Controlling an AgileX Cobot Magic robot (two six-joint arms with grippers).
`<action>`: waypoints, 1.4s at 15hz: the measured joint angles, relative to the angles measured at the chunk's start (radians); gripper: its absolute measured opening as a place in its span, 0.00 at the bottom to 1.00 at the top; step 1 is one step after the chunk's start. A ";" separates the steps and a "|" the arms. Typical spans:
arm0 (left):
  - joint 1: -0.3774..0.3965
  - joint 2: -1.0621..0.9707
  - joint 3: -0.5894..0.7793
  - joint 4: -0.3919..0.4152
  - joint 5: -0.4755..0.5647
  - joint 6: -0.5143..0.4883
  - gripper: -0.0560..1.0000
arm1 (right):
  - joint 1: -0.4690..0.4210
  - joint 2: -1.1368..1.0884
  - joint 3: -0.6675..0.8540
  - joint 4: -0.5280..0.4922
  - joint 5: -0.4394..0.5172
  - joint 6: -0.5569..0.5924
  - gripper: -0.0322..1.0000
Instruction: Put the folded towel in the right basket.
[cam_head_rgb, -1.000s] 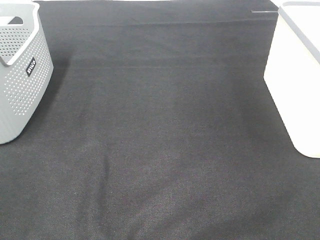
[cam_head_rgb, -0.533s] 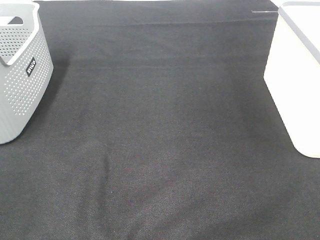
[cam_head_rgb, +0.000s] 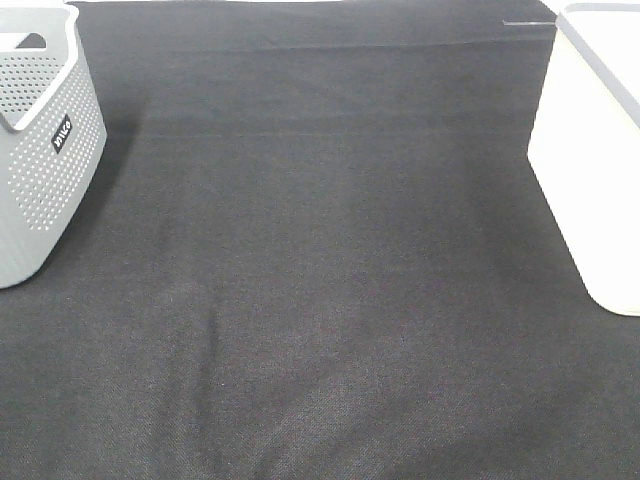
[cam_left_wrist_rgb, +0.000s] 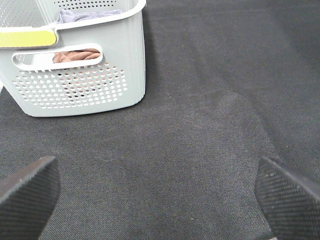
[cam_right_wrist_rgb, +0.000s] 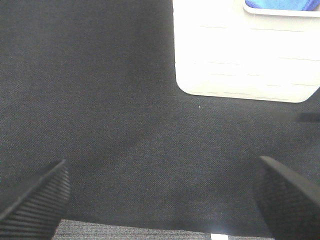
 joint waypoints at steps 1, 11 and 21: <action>0.000 0.000 0.000 0.000 0.000 0.000 0.99 | 0.000 0.000 0.000 0.000 0.000 0.000 0.97; 0.000 0.000 0.000 0.037 0.000 -0.043 0.99 | 0.000 0.000 0.001 0.000 0.000 0.000 0.97; 0.000 0.000 0.000 0.033 0.000 -0.044 0.99 | 0.000 0.000 0.001 0.000 0.000 0.000 0.97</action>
